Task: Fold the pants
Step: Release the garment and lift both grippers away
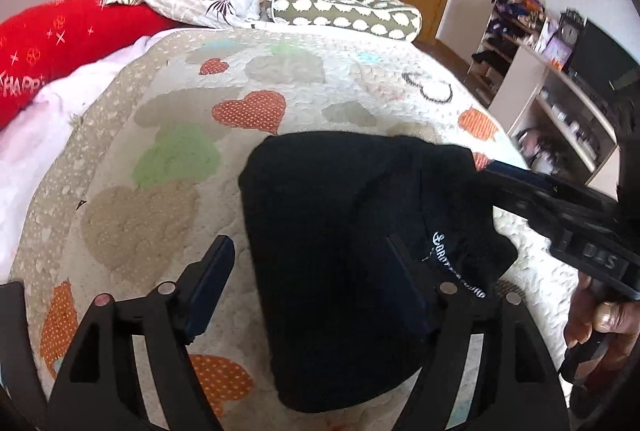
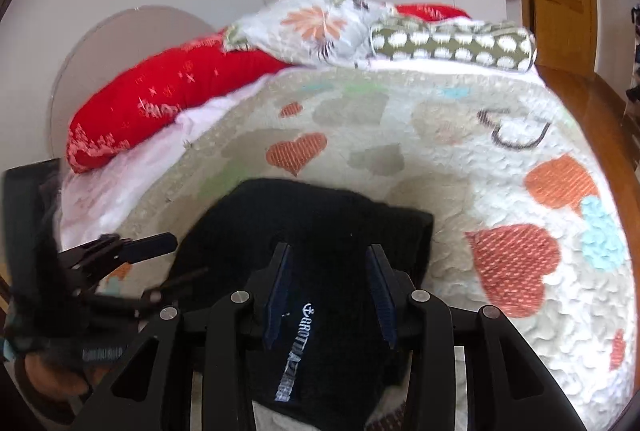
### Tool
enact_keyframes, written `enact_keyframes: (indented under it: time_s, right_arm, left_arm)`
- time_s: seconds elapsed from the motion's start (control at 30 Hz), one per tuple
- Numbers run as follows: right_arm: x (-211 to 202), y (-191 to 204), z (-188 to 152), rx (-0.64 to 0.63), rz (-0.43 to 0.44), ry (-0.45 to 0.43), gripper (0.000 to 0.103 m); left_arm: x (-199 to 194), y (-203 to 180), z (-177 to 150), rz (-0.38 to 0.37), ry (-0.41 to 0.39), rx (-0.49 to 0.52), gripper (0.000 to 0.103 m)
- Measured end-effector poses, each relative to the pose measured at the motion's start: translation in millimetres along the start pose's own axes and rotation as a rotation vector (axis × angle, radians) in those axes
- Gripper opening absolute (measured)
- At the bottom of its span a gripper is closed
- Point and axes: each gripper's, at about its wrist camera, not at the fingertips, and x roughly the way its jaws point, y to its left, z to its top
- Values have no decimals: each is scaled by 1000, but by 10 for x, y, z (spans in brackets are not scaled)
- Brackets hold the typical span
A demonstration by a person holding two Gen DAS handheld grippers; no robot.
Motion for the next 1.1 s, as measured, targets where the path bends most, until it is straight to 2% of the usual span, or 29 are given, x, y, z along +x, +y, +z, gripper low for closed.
enact_keyframes:
  time_s: [0.17, 0.23, 0.3, 0.47, 0.6, 0.7, 0.8, 1.0, 1.1]
  right_arm:
    - [313, -129, -74, 15, -63, 59, 40]
    - [407, -178, -85, 26, -58, 66, 42]
    - [399, -185, -95, 26, -55, 63, 42]
    - [170, -92, -111, -6, -88, 55, 44]
    - [-92, -5, -234, -17, -76, 24, 56]
    - [-133, 67, -399, -39, -96, 38, 58]
    - [13, 64, -565, -40, -142, 69, 62]
    - [-181, 77, -594, -6, -152, 40, 62]
    - [-374, 130, -640, 3, -164, -10, 69]
  left_arm:
    - [242, -94, -66, 44, 37, 45, 77]
    - [291, -65, -71, 35, 34, 23, 83]
    - [327, -31, -70, 23, 41, -8, 85]
    - [304, -4, -95, 11, 43, -42, 85]
    - [208, -28, -110, 27, 34, -30, 85]
    - [116, -37, -136, 45, 11, -21, 85]
    - [26, -45, -187, 64, -14, -18, 85]
    - [-158, -36, -286, 92, -65, -37, 85]
    - [-284, -31, -349, 94, -110, -57, 85]
